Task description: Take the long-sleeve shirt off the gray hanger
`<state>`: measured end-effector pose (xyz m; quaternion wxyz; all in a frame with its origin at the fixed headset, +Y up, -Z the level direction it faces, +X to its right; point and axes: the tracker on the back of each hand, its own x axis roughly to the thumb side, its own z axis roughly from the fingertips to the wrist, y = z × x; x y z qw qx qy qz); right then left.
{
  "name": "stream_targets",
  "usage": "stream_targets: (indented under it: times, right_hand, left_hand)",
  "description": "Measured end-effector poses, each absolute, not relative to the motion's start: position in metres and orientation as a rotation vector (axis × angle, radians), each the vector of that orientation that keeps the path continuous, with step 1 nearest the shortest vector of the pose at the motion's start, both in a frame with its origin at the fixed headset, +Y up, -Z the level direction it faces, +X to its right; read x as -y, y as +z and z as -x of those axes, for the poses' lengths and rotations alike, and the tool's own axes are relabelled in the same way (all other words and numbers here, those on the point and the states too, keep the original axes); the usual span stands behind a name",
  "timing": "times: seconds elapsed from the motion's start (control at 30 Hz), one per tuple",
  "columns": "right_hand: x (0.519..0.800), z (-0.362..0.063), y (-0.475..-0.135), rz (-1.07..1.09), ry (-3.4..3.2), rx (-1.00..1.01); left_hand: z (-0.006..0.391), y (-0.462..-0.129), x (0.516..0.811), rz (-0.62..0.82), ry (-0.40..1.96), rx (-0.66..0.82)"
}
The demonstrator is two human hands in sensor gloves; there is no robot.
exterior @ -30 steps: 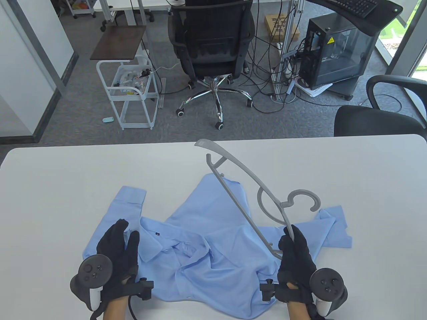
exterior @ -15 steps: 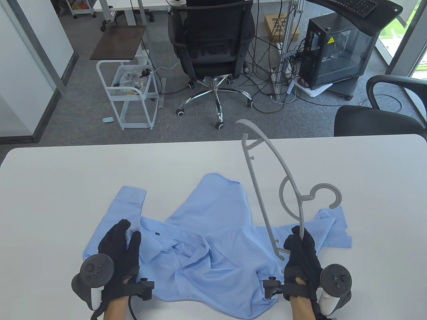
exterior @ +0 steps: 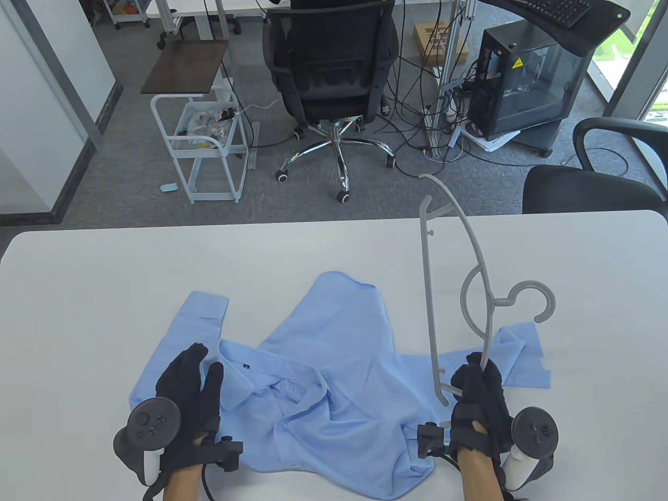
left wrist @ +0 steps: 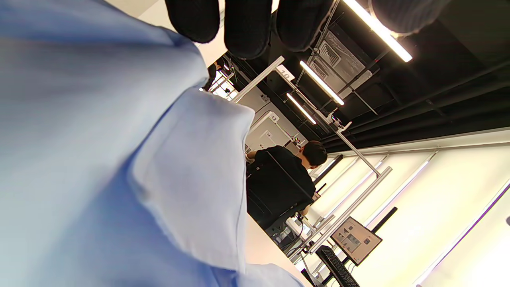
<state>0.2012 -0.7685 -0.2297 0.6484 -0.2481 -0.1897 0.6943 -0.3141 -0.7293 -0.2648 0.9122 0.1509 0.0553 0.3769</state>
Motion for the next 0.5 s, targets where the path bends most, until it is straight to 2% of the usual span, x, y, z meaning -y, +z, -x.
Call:
stream_targets:
  times: [0.5]
  right_hand:
    - [0.777, -0.273, -0.224, 0.793, 1.633, 0.346]
  left_hand:
    - [0.307, -0.265, 0.73, -0.289, 0.751, -0.089]
